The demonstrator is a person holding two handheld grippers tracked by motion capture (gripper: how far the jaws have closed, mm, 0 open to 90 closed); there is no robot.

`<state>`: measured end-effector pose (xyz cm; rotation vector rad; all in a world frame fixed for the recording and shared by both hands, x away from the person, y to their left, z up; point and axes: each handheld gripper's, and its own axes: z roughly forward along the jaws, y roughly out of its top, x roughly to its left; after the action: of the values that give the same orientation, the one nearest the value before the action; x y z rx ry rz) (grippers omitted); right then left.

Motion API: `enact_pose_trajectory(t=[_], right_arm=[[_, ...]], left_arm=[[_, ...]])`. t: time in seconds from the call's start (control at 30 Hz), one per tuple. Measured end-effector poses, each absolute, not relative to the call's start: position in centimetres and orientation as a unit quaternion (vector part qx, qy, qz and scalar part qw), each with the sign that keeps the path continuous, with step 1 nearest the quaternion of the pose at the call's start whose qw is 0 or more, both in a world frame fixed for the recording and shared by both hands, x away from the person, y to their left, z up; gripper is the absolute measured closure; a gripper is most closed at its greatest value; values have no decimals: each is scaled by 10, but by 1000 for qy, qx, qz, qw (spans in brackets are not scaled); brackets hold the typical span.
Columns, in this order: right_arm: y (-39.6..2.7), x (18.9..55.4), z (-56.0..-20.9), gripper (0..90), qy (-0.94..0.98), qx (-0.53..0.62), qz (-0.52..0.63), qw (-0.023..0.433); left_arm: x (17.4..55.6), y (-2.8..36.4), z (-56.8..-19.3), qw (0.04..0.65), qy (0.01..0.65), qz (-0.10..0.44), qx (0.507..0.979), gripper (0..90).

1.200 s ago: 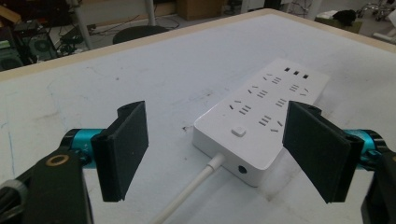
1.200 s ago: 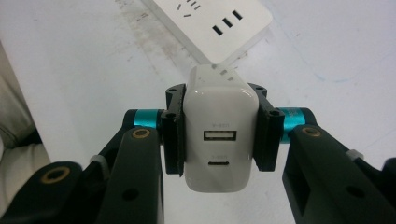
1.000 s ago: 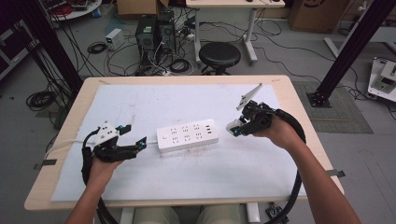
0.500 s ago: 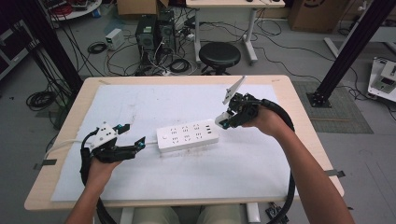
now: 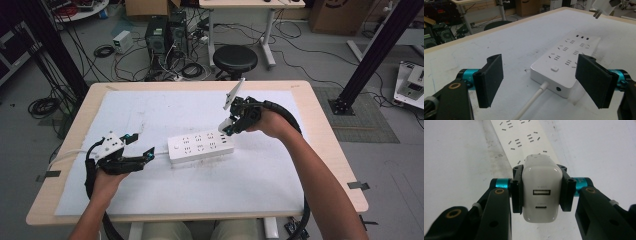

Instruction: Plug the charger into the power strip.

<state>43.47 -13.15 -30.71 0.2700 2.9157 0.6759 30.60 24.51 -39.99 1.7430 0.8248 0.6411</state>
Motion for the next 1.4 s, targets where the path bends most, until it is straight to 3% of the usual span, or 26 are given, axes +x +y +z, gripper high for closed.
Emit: enact_pose_trajectory(t=[1.4], right_arm=[[-79,475,-353,633,988,-12,150,43]], left_arm=[[312,257,-415,528,359,253,727,225]])
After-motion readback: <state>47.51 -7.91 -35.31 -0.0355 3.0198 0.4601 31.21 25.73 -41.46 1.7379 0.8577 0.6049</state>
